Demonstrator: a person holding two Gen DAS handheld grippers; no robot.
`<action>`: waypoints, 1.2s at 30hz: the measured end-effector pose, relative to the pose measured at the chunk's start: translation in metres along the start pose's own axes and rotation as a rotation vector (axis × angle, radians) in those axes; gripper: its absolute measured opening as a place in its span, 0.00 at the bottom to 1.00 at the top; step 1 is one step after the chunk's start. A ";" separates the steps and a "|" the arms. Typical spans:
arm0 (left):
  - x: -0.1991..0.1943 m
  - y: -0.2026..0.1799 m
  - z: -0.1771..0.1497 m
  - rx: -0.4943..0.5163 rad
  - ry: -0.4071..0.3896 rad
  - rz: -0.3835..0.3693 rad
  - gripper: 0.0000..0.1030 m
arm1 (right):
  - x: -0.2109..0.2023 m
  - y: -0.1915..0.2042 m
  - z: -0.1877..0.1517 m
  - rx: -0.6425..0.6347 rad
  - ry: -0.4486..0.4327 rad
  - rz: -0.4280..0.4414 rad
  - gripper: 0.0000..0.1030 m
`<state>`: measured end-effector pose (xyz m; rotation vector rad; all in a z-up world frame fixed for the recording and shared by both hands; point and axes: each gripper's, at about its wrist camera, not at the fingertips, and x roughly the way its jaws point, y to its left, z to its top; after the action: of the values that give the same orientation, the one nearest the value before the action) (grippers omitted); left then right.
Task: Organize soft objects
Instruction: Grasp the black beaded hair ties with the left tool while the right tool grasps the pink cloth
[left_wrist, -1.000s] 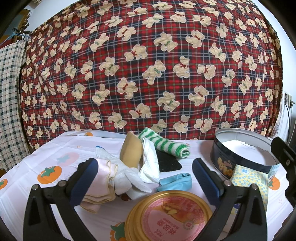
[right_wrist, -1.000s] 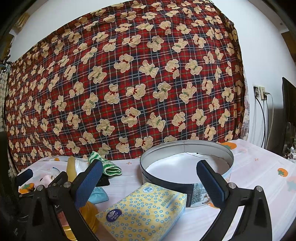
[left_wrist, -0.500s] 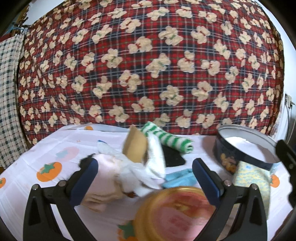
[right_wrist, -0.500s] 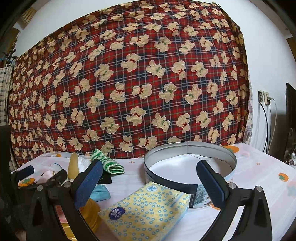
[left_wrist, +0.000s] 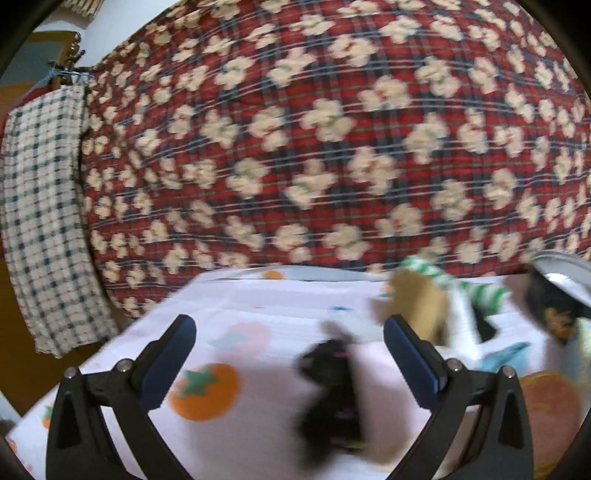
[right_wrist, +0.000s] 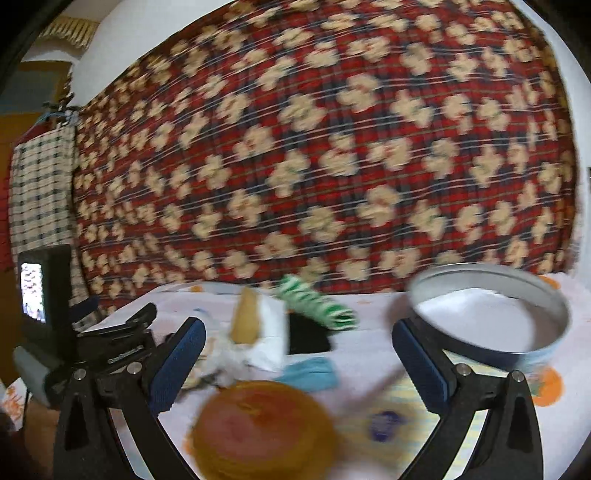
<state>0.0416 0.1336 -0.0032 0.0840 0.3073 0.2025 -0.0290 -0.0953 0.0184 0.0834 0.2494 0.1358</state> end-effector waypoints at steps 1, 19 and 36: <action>0.004 0.009 0.001 0.003 -0.001 0.029 1.00 | 0.006 0.011 0.000 -0.012 0.010 0.021 0.99; 0.035 0.076 -0.002 -0.117 0.102 0.180 1.00 | 0.147 0.119 -0.026 -0.052 0.548 0.175 0.70; 0.038 0.069 -0.008 -0.168 0.171 0.004 1.00 | 0.093 0.089 -0.010 0.080 0.415 0.366 0.17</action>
<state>0.0620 0.2090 -0.0137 -0.0989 0.4588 0.2393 0.0473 0.0066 -0.0047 0.1808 0.6539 0.5101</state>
